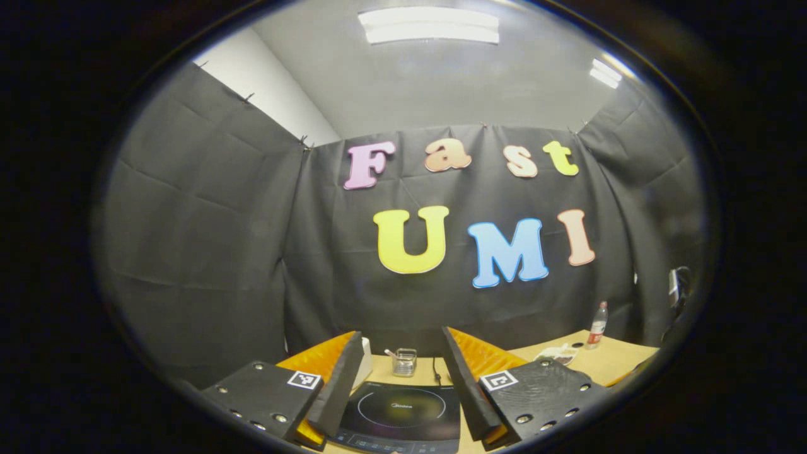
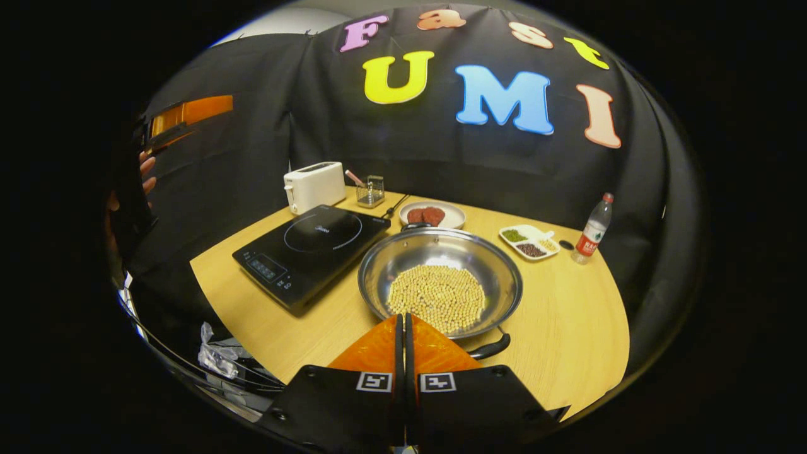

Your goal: First push the handle of the pot to place it horizontally, then grasp the pot with both hands and set it on the induction cooktop.

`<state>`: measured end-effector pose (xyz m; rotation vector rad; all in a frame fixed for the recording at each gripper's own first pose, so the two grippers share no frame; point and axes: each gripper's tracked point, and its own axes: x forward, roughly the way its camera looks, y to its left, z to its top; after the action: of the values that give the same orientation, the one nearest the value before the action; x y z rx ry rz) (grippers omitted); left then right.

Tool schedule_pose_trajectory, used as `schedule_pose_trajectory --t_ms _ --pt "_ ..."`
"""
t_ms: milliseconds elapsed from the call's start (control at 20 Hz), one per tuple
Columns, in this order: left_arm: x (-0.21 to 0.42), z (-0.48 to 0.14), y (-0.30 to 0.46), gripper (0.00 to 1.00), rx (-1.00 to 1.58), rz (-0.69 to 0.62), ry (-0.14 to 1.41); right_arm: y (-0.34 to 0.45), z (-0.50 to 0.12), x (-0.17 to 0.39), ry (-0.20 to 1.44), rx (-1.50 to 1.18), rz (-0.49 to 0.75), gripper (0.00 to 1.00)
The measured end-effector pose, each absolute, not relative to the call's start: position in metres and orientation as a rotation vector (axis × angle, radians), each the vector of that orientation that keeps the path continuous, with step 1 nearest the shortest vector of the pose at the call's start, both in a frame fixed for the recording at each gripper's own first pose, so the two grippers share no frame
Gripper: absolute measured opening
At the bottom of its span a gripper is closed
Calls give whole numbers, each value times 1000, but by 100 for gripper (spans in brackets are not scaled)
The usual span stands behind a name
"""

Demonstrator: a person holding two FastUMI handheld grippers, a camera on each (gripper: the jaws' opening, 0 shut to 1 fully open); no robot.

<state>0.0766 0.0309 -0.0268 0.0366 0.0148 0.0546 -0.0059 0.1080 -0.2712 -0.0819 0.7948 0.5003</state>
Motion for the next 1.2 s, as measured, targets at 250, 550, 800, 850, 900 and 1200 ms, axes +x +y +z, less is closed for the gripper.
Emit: schedule_pose_trajectory --t_ms 250,550,800,850,900,1200 --pt "82 -36 15 73 57 56 41 97 -307 -7 918 -111 522 2" --pt "88 -44 9 73 75 84 64 86 -336 2 1009 -127 528 2" --pt "96 -47 2 73 91 95 73 76 -348 7 1061 -102 515 2" --pt "97 -48 -1 73 93 97 75 73 -349 8 1060 -114 512 2" --pt "99 -49 -3 73 93 98 76 69 -350 11 1060 -131 508 0" --pt "107 -55 -18 73 86 95 88 42 -351 21 1059 -163 478 2"
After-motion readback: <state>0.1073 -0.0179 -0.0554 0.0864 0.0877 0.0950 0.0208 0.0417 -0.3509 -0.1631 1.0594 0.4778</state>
